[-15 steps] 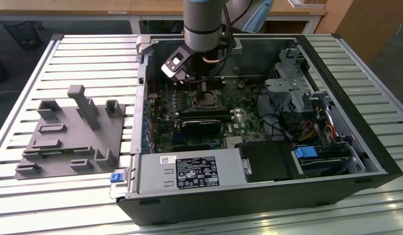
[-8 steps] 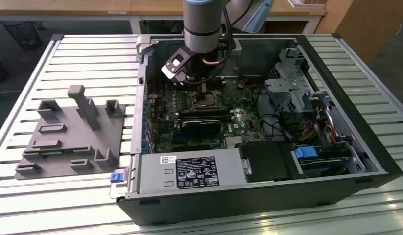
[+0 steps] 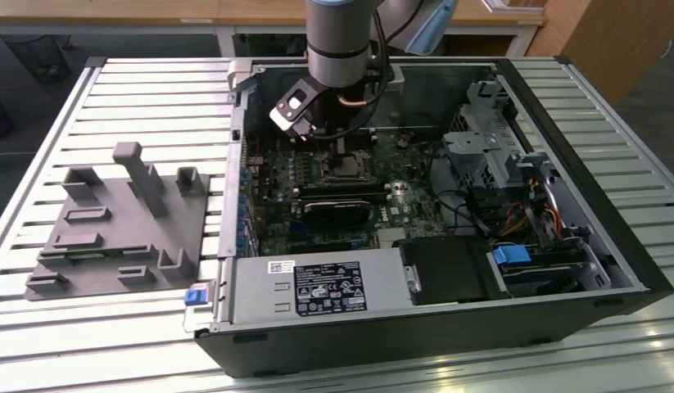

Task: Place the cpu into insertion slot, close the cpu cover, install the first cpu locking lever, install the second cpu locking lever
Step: 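Close the cpu cover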

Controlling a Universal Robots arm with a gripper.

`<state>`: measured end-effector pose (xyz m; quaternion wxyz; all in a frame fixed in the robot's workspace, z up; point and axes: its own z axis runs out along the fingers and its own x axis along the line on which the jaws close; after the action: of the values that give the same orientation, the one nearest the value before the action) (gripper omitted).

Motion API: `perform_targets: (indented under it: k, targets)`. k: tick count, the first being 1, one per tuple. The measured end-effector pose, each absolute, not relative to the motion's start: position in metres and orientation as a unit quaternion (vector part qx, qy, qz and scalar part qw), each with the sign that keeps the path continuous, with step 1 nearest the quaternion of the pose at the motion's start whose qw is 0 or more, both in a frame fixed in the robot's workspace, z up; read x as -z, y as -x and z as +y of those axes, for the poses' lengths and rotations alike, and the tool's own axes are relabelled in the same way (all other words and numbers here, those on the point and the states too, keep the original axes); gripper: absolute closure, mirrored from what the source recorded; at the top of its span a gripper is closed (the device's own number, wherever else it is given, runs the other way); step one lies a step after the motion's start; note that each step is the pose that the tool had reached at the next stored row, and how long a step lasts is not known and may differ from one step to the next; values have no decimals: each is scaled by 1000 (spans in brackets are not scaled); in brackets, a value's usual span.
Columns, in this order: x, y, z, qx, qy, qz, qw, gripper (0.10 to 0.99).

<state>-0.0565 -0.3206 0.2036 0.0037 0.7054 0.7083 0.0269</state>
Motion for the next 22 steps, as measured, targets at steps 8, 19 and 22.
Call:
perform_targets:
  k: [8, 19, 22]
  targets:
    - [-199, 57, -321, -26, -705, 708, 4, 980]
    - [-208, 52, -321, -27, -705, 708, 4, 980]
    - [-208, 47, -321, -27, -705, 708, 4, 980]
